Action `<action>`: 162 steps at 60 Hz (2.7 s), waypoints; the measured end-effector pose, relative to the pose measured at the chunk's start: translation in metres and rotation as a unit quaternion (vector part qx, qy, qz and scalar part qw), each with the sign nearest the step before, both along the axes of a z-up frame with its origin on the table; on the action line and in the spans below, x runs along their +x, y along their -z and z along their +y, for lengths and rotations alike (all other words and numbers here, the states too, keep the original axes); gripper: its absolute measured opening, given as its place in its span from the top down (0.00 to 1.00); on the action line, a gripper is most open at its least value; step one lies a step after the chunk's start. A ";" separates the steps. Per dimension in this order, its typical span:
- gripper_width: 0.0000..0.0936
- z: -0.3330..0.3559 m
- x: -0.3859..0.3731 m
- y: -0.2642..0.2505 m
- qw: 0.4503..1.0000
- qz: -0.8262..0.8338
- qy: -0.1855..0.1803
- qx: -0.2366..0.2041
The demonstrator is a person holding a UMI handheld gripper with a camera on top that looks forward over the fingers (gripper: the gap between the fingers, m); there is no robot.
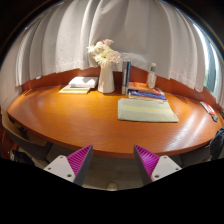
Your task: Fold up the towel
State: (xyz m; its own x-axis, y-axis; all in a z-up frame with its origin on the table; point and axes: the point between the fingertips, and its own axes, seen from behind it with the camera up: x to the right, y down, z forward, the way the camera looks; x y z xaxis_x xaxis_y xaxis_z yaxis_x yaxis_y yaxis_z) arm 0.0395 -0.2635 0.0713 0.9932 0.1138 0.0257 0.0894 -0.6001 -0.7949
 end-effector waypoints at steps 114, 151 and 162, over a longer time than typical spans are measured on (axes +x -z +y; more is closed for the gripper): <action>0.34 0.277 0.294 -0.062 0.994 -0.092 0.066 0.003; 0.34 0.077 0.093 -0.223 0.989 0.011 0.075 0.131; 0.34 0.043 0.065 -0.213 0.992 -0.002 0.055 0.118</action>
